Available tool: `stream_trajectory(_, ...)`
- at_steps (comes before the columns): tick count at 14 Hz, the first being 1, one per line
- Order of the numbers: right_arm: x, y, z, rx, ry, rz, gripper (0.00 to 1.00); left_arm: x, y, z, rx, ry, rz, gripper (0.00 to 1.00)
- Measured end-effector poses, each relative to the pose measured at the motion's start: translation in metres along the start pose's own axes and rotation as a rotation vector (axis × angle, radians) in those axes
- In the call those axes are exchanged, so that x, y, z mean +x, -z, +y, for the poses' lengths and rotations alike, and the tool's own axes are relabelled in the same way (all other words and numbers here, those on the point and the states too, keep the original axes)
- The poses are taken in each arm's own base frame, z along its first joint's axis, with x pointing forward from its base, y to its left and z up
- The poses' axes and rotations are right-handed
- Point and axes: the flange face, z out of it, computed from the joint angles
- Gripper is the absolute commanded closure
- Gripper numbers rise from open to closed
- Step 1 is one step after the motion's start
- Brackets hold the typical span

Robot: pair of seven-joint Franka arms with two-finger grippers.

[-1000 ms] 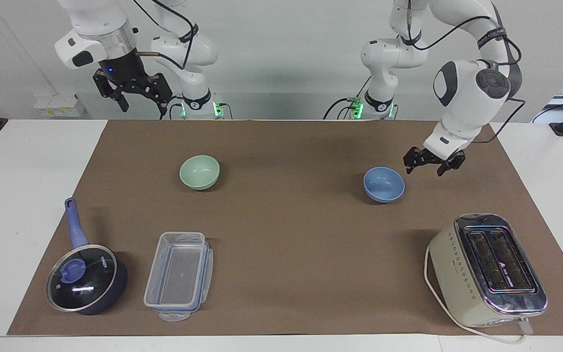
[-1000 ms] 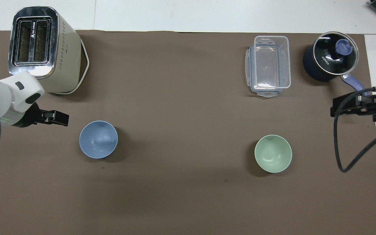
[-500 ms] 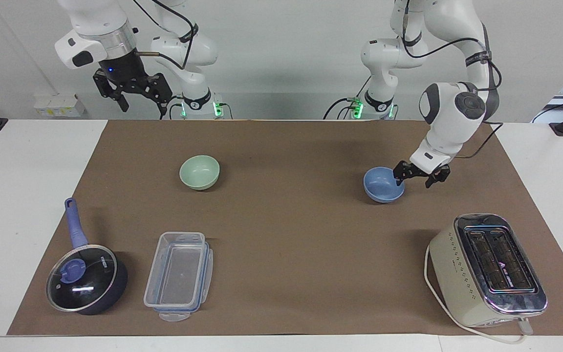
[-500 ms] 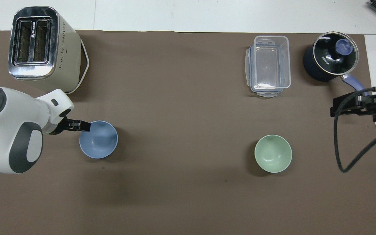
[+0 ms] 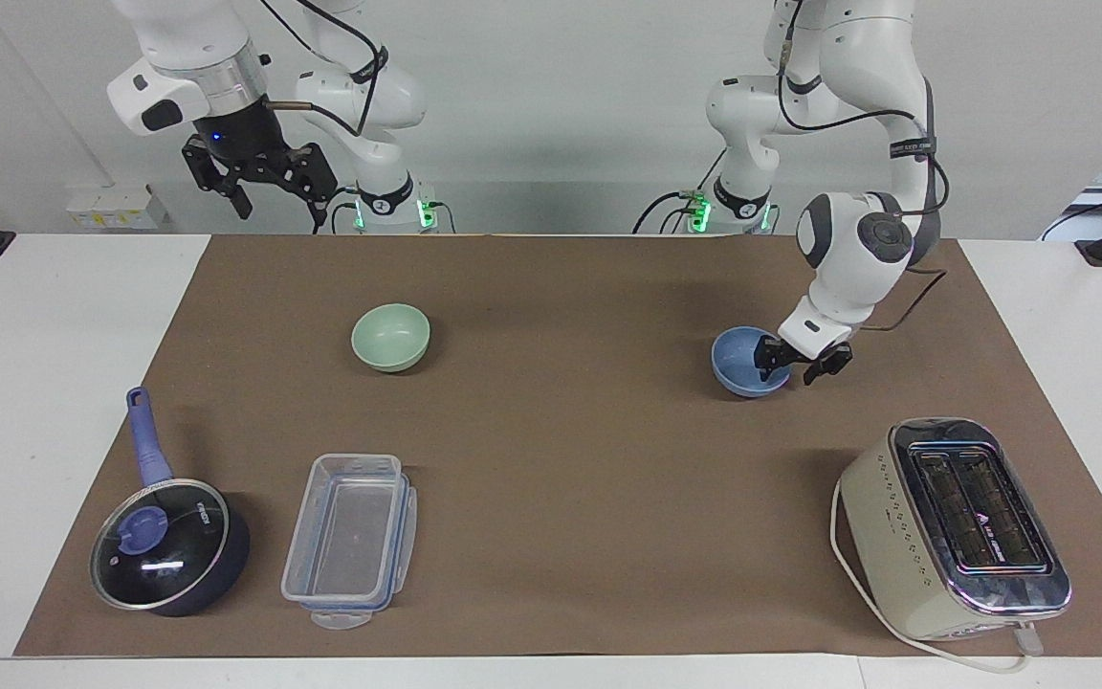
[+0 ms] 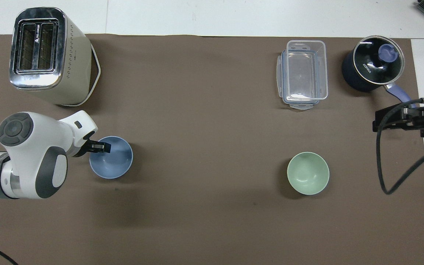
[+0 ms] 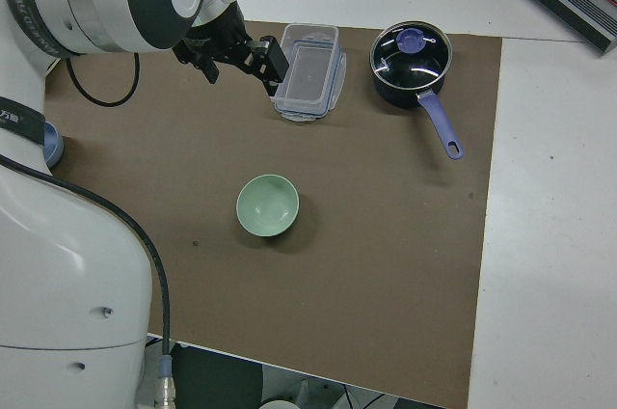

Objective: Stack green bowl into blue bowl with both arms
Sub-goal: 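Lower the left gripper onto the blue bowl rim and grasp it, then slide the blue bowl toward the green bowl with the left gripper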

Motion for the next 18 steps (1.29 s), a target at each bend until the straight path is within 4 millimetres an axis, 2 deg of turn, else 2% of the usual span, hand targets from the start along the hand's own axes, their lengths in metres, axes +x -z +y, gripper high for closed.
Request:
stream_trajectory(4,0.0,0.0,0.0,0.0,0.0,0.0,0.0,0.0,0.001,0.001,0.0,-0.003,0.002,1.0)
stream_trajectory(11,0.0,0.0,0.0,0.0,0.0,0.0,0.0,0.005,0.016,0.002,-0.003,-0.003,0.029,1.0)
stream_trajectory(13,0.0,0.0,0.0,0.0,0.0,0.0,0.0,0.011,0.031,0.002,-0.004,-0.004,0.022,1.0)
stream_trajectory(18,0.0,0.0,0.0,0.0,0.0,0.001,0.0,0.024,0.109,0.007,-0.023,-0.013,-0.001,1.0)
